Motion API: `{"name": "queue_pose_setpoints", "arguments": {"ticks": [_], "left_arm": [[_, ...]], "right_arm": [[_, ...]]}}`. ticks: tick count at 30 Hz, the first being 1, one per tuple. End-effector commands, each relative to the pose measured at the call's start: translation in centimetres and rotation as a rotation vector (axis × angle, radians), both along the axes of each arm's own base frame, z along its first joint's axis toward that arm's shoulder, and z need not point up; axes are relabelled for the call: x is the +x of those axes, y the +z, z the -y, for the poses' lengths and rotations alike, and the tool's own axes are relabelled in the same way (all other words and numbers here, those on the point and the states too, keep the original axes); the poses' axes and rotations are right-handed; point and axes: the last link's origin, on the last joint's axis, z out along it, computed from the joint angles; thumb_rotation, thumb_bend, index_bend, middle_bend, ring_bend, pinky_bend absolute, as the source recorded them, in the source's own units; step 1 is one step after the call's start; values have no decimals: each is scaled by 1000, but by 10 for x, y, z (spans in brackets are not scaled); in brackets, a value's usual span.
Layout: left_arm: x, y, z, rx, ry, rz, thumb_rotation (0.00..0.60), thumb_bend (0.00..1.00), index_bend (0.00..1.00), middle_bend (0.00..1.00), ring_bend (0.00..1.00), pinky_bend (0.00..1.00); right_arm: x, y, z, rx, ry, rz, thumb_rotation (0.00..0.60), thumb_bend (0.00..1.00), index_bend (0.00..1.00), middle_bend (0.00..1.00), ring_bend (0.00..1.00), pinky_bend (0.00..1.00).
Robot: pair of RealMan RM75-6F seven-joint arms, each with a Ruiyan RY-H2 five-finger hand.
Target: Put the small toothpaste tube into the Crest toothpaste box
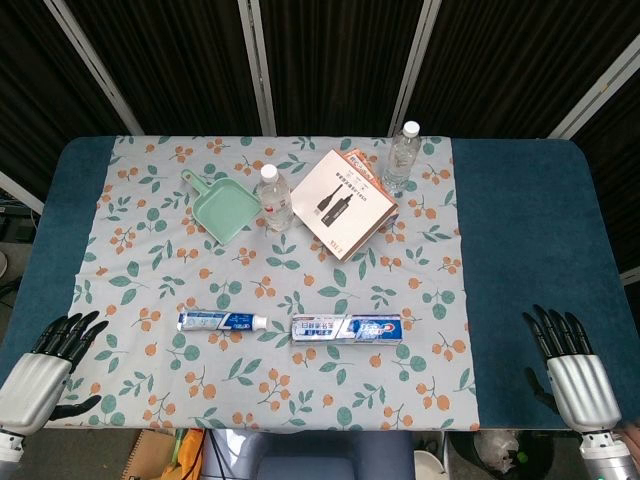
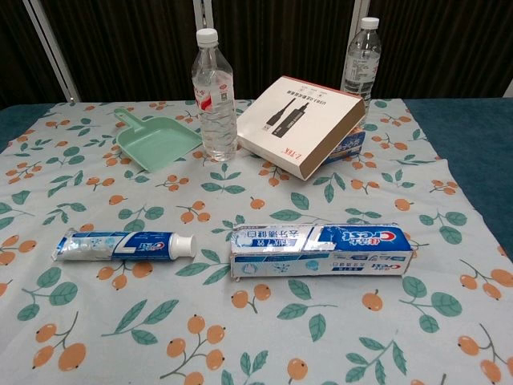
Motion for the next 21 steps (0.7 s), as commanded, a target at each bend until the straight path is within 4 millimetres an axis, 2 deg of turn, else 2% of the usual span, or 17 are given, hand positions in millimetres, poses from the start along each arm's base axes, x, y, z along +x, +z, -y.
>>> {"name": "queue_pose_setpoints", "arguments": {"ticks": [1, 13, 18, 21], "left_arm": [[0, 0, 0, 0, 0, 0, 600, 0, 0, 0, 0, 0], [0, 0, 0, -6, 8, 4, 600, 0, 0, 0, 0, 0], [0, 0, -1, -10, 11, 12, 600, 0, 0, 0, 0, 0], [1, 0, -1, -11, 9, 14, 600, 0, 0, 0, 0, 0]], "right_arm": [[0, 0, 0, 0, -1, 1, 600, 420, 0, 10, 0, 36], [5, -3, 3, 9, 5, 29, 600, 420, 0, 10, 0, 36], [19, -13, 14, 51, 8, 79, 600, 408, 0, 10, 0, 36], [37, -26, 26, 108, 14, 117, 600, 408, 0, 10, 0, 36]]}}
